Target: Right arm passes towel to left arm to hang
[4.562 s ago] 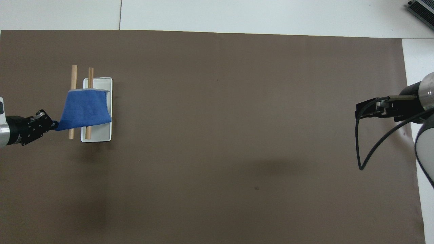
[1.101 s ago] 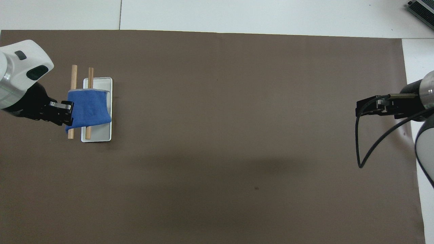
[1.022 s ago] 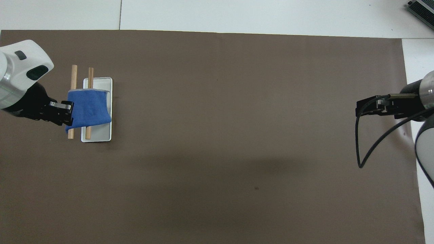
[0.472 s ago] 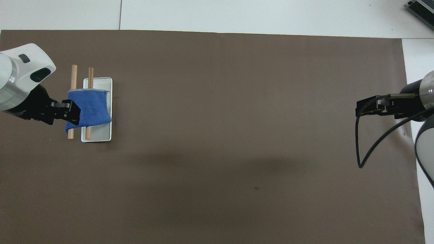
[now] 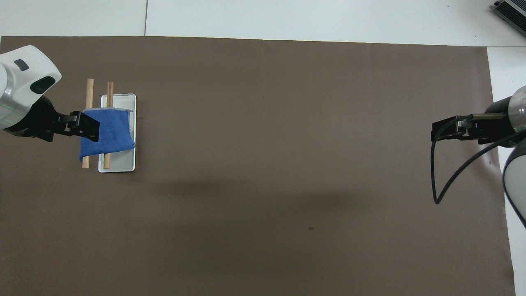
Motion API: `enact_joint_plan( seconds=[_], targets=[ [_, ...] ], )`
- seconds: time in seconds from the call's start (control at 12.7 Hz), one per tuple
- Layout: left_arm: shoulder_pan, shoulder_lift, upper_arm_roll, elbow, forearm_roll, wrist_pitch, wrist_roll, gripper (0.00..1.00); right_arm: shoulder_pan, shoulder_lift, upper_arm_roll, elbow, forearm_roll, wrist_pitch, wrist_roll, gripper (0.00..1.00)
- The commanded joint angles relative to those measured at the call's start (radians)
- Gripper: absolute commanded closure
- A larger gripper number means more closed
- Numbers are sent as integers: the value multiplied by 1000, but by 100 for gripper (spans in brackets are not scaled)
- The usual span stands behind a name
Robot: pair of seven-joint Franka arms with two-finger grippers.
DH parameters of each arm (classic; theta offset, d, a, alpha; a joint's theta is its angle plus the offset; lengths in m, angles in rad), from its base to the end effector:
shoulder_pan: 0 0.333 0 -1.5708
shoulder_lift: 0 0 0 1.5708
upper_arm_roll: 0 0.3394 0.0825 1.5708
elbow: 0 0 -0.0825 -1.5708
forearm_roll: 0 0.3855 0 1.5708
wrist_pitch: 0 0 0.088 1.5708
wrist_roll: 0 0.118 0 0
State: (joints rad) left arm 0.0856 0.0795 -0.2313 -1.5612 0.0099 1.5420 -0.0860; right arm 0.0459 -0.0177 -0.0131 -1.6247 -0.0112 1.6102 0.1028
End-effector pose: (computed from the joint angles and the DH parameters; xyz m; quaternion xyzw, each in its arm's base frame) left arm 0.5697 -0.0772 0.5952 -0.9984 0.0300 0.0484 0.0015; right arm 0.5528 0.0168 0.6246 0.9994 -0.0348 0.0020 0.0054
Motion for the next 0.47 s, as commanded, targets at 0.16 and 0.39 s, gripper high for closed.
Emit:
enact_joint_plan(
  seconds=[0.16, 0.39],
  targets=[
    [16, -24, -2, -37, 9, 122, 2, 0, -8, -18, -2, -21, 20, 5, -18, 0],
    [19, -24, -2, -37, 9, 122, 3, 0, -8, -18, -2, -21, 20, 5, -18, 0]
  ],
)
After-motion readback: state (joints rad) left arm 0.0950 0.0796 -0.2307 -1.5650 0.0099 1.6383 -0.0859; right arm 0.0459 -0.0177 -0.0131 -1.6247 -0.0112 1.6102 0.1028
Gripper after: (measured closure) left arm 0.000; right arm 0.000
